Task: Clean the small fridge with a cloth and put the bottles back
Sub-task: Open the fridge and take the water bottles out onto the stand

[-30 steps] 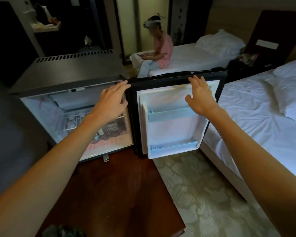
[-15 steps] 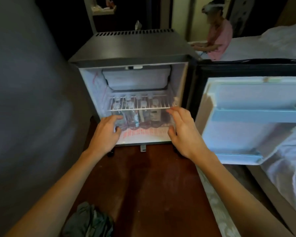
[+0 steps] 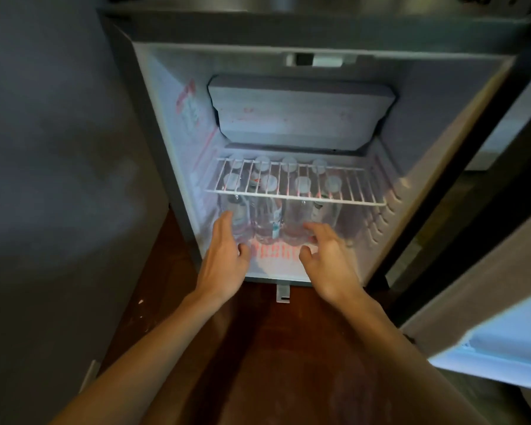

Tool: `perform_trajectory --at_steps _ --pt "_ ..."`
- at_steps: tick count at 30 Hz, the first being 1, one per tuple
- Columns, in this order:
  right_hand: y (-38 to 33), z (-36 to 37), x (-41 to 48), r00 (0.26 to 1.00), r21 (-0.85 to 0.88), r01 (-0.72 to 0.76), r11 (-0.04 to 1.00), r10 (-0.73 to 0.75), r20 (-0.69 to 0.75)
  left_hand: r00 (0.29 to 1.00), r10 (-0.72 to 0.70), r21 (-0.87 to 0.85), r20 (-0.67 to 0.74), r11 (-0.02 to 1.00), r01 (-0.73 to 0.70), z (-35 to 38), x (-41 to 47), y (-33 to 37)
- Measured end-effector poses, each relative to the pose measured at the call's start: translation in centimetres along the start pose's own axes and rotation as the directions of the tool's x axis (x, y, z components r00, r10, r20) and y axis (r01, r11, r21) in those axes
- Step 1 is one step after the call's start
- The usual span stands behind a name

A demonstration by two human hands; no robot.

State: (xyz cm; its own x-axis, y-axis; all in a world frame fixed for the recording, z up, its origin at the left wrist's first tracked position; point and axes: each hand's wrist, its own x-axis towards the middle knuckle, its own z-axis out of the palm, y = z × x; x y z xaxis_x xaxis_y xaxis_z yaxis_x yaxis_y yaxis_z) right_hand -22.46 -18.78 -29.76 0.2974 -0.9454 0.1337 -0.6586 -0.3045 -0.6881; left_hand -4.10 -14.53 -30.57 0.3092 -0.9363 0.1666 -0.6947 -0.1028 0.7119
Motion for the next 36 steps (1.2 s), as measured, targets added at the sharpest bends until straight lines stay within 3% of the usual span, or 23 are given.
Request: perform_trajectory --at_steps 7,14,21,31,36 --pt "-1.4 3.8 5.8 0.994 0.07 0.089 0.994 -0.084 -0.074 0.971 0.037 -0.082 -0.238 0.995 -0.058 2.3 5.7 -0.2" --pt "-1.9 5.4 7.8 1.0 -0.022 -0.001 1.0 0.001 -0.001 0.961 -0.049 -0.166 -0.272 0.986 0.003 3.3 8.1 -0.7" --pt "-1.1 5.5 7.3 0.999 -0.063 0.003 0.998 -0.006 -0.054 0.932 0.109 -0.075 -0.346 0.987 -0.143 3.1 4.9 -1.4" --pt "-1.1 5.8 2.2 0.966 0.066 0.154 0.986 -0.136 -0.22 0.937 0.199 0.044 -0.289 0.98 -0.195 0.1 -1.2 -2.8" --pt "-2.6 6.7 -2.1 0.977 0.086 0.189 0.978 -0.178 -0.121 0.953 0.211 0.079 -0.218 0.977 -0.198 -3.8 -5.1 -4.1"
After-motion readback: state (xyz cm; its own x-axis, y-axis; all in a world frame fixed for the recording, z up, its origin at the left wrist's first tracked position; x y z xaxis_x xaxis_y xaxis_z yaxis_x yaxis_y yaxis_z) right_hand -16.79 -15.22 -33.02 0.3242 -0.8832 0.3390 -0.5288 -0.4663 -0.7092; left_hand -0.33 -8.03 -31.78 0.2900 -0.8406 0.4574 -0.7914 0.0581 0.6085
